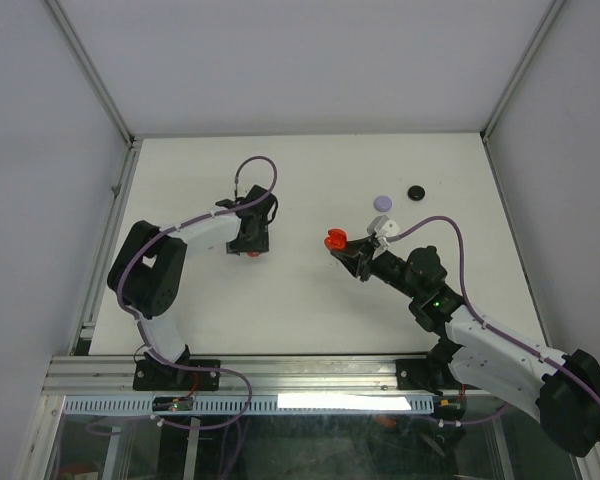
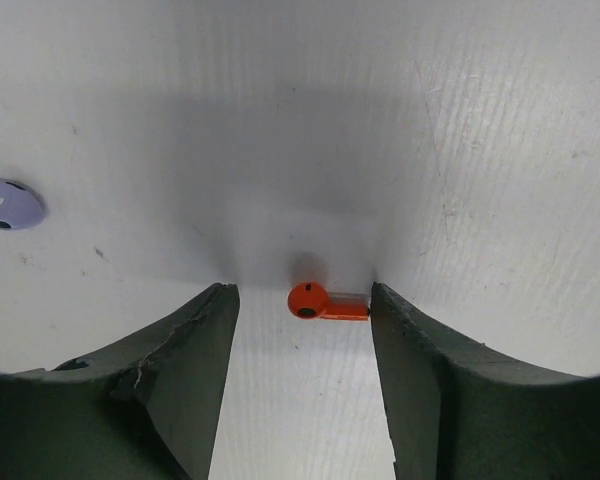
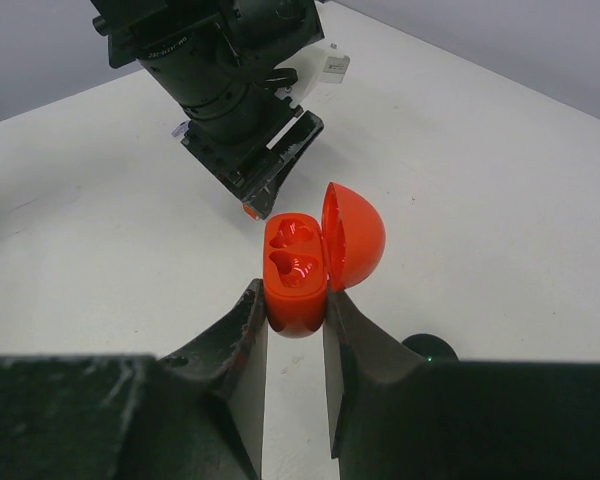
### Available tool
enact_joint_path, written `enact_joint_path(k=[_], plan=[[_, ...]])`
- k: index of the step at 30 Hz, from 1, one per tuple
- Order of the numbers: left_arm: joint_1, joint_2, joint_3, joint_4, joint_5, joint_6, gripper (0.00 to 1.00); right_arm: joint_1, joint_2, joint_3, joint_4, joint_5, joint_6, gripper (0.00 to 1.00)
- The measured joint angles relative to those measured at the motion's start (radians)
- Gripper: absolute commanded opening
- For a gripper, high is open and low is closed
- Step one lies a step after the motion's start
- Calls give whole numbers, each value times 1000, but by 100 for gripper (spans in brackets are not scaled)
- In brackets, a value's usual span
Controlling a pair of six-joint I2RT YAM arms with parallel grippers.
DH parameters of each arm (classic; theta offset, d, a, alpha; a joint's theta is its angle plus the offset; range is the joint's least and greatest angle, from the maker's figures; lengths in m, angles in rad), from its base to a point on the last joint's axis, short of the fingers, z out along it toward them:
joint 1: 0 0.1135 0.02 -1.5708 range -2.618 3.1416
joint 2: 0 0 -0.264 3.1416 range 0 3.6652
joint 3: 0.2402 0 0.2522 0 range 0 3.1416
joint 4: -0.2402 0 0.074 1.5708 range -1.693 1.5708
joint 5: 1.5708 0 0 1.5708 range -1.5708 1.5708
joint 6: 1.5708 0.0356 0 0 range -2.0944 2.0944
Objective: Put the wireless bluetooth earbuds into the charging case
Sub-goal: Pick up the earbud from the center of the board.
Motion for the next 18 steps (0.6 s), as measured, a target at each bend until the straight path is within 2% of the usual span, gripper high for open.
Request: enact_joint_path(k=[15, 18], plan=[[0, -61, -51, -64, -21, 2, 51, 0, 0, 0, 0, 0, 1, 1], [2, -68, -51, -58, -16, 8, 47, 0, 0, 0, 0, -1, 1, 1]])
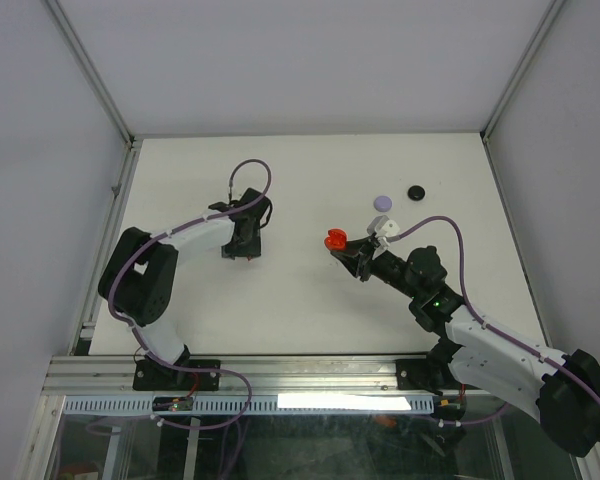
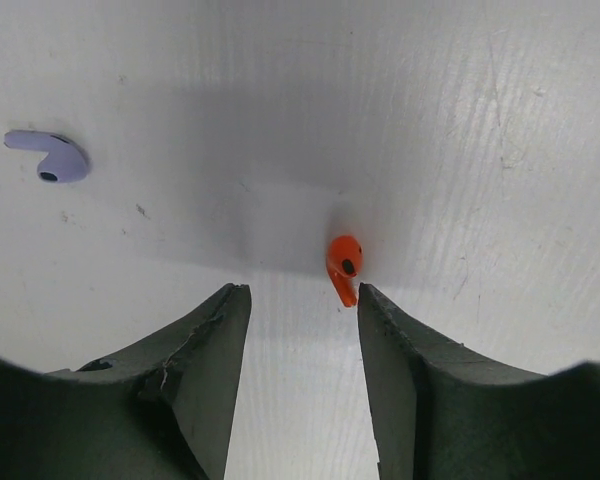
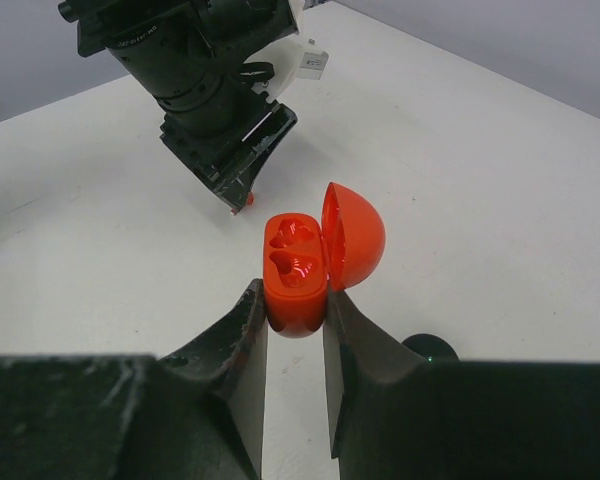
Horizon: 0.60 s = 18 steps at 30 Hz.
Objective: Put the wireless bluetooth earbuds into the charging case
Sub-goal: Pick up the earbud from the center of the board.
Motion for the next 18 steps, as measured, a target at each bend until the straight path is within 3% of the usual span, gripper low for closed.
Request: enact_joint_path(k=[18], plan=[[59, 26, 18, 68, 134, 63, 30, -2, 0, 0, -1, -8, 0, 1]])
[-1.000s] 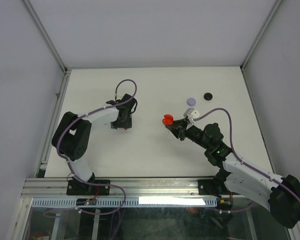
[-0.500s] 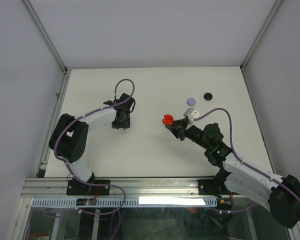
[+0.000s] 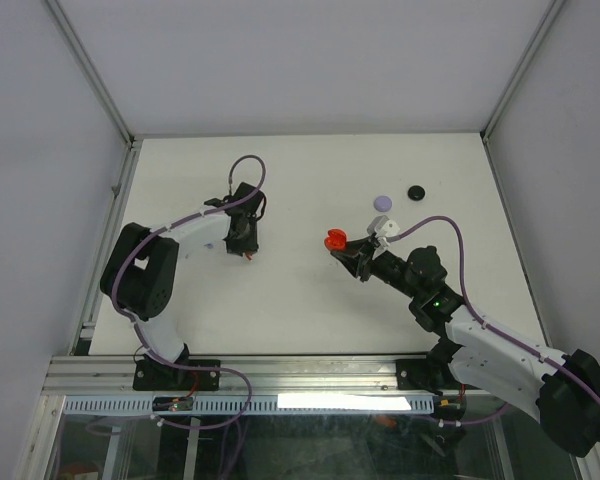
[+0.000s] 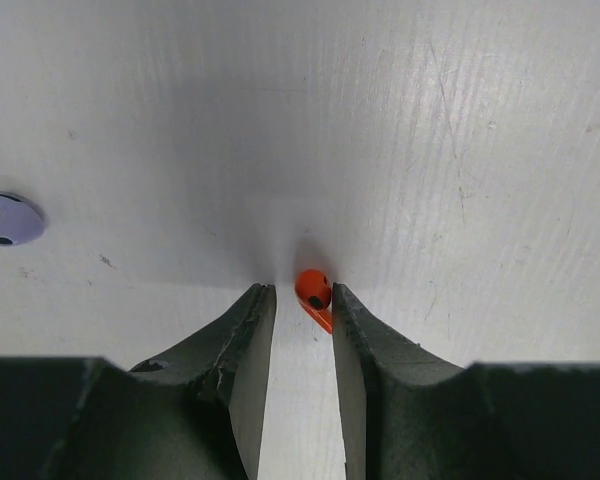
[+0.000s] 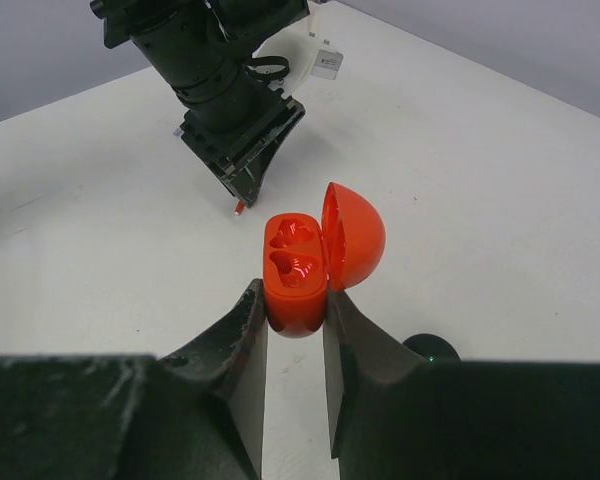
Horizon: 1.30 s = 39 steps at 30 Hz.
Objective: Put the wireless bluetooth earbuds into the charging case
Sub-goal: Pick up the earbud from the center of the board.
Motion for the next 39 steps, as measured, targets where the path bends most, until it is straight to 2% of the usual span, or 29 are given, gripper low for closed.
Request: enact_joint_path(k=[19, 24, 30, 39], plan=[[-11, 22, 19, -1, -12, 77, 15, -1, 23, 0, -16, -43, 0, 1], [-73, -16, 32, 5, -61, 113, 13, -1, 40, 2, -16, -49, 0, 0], [-167, -157, 48, 21, -151, 150, 13, -1, 81, 8, -10, -48, 0, 0], [-382, -344, 76, 115, -323, 233, 13, -1, 120, 8, 135, -41, -1, 0]])
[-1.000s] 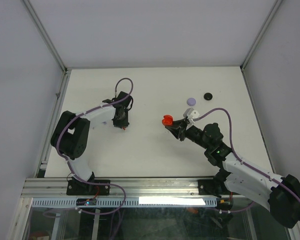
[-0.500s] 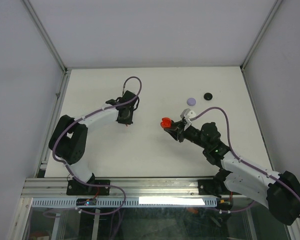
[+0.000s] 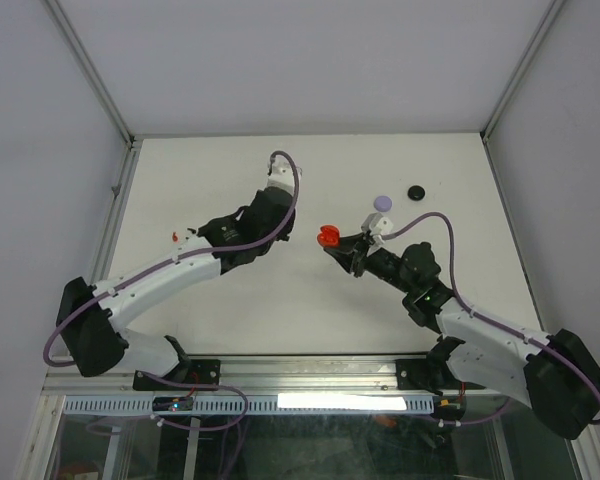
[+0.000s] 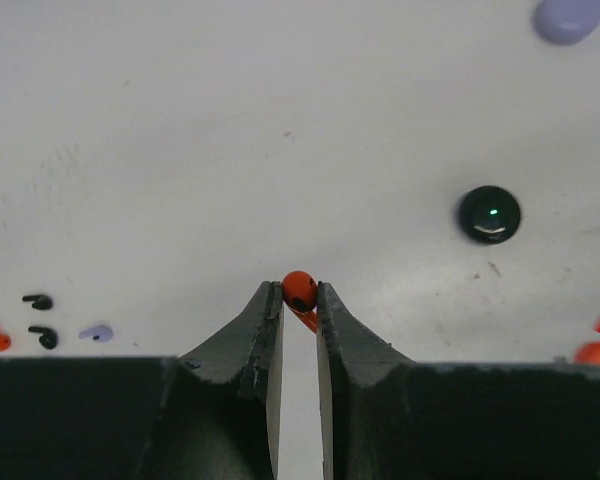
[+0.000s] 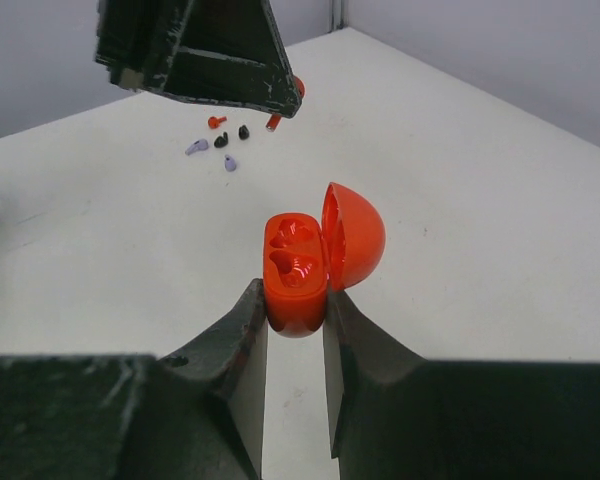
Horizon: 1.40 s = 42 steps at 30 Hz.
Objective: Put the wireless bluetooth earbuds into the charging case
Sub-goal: Pick up the earbud from the center of the board, then place the earbud in the charging case.
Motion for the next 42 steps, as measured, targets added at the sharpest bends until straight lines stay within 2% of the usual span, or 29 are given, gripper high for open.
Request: enact_joint_path(k=[7, 13, 24, 42], plan=[[-109, -167, -50, 182, -20, 82, 13, 0, 39, -10, 165, 0, -18, 0], [-170, -240, -107, 341, 32, 152, 12, 7, 76, -9, 231, -1, -31, 0], [-235, -216, -172, 513, 111, 294, 12, 26, 103, 6, 261, -4, -27, 0], [-308, -147, -199, 595, 76, 433, 10, 29, 68, 15, 261, 2, -10, 0]])
